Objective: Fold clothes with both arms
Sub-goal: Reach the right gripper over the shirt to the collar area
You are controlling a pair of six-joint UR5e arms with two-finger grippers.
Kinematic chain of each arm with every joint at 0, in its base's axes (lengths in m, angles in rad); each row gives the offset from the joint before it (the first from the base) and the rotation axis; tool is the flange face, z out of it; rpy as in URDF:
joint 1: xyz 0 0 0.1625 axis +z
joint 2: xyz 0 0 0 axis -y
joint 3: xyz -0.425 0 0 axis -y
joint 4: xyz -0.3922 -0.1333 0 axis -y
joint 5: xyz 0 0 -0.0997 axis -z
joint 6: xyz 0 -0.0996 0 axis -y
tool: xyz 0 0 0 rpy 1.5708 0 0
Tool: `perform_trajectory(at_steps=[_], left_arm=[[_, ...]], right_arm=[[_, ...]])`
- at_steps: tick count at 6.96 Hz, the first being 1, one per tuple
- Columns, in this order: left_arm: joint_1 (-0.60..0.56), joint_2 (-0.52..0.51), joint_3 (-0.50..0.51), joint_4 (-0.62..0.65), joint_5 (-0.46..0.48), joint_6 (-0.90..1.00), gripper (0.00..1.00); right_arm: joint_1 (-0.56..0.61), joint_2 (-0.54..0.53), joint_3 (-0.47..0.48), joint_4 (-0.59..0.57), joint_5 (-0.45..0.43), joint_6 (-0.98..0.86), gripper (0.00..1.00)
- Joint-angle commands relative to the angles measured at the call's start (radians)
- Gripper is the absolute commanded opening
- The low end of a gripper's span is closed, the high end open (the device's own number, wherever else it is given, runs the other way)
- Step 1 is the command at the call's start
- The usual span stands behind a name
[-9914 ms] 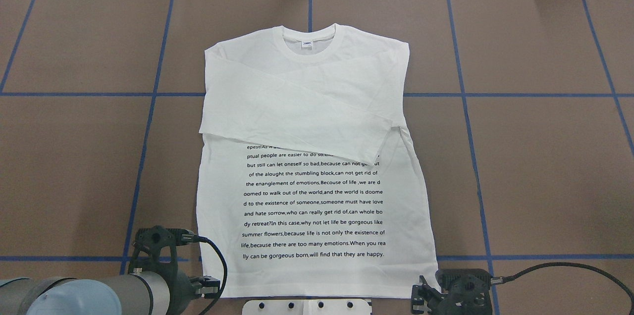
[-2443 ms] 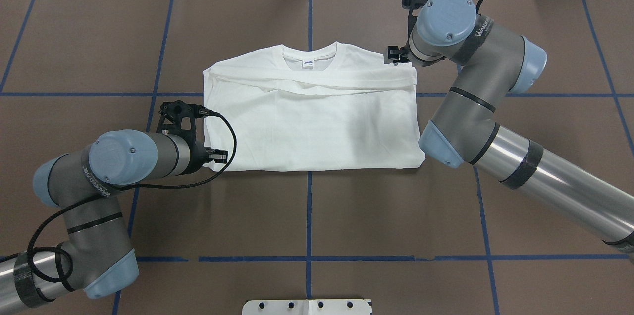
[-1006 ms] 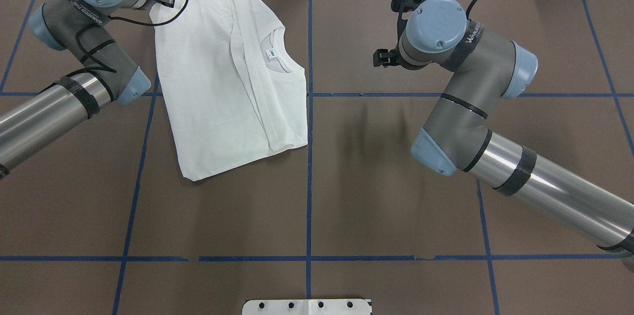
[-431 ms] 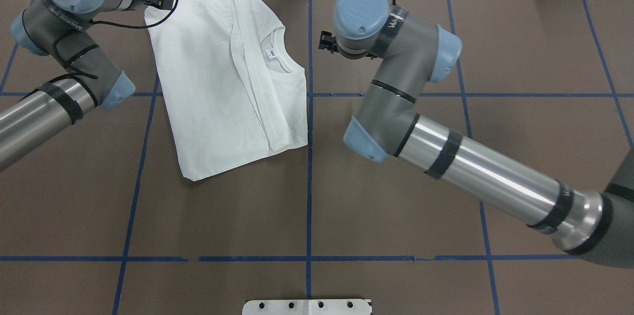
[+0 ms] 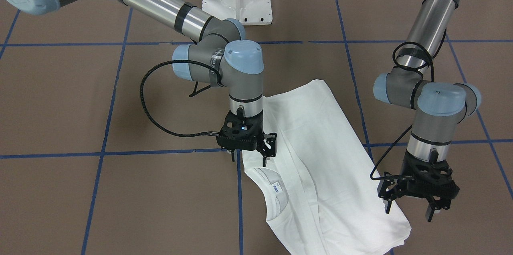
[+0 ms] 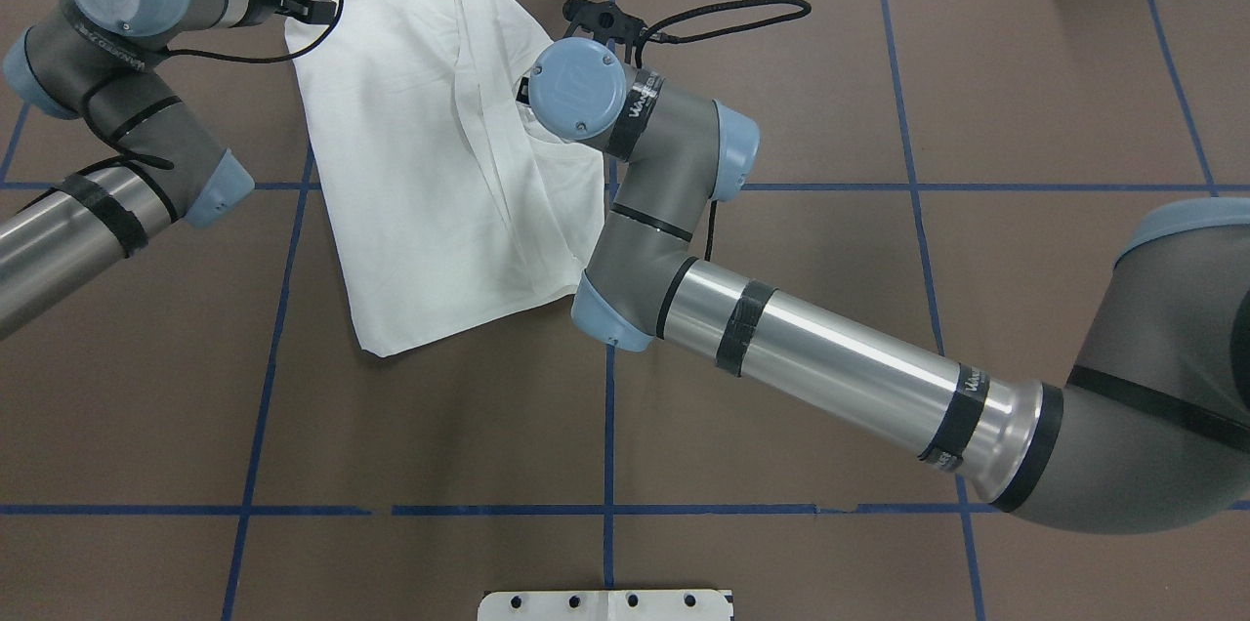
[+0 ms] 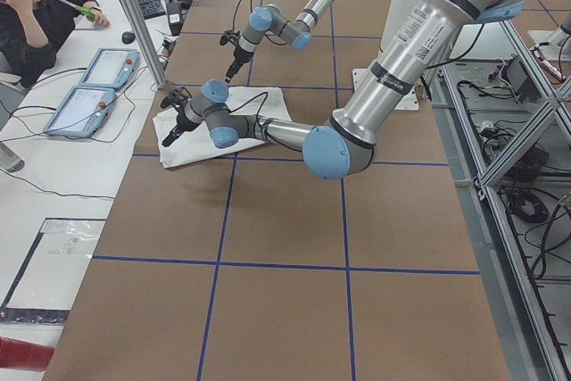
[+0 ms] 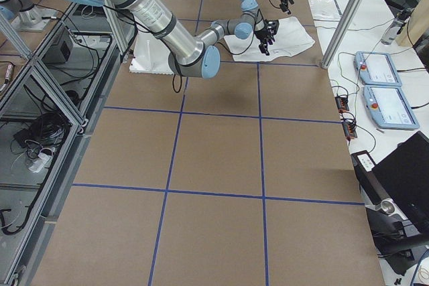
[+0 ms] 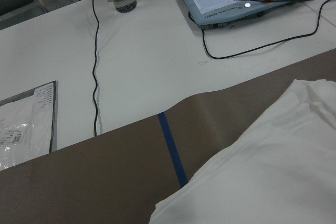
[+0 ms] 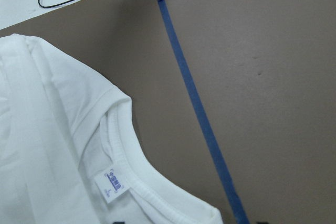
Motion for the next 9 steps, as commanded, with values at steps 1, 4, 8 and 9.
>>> perform_trajectory(at_steps=[1, 4, 8, 9], left_arm=[[0.002, 0.004, -0.002, 0.0, 0.0, -0.003, 1.0], [0.002, 0.004, -0.002, -0.001, 0.0, -0.005, 1.0], [0.003, 0.006, -0.002, 0.0, 0.0, -0.008, 1.0], [0.003, 0.006, -0.002, -0.001, 0.002, -0.009, 1.0]], right_arm=[[-0.038, 0.01, -0.081, 0.075, -0.057, 0.009, 0.81], [-0.033, 0.008, -0.105, 0.076, -0.061, -0.044, 0.8], [-0.034, 0.005, -0.114, 0.076, -0.069, -0.04, 0.24], [-0.038, 0.005, -0.114, 0.076, -0.066, -0.041, 0.06]])
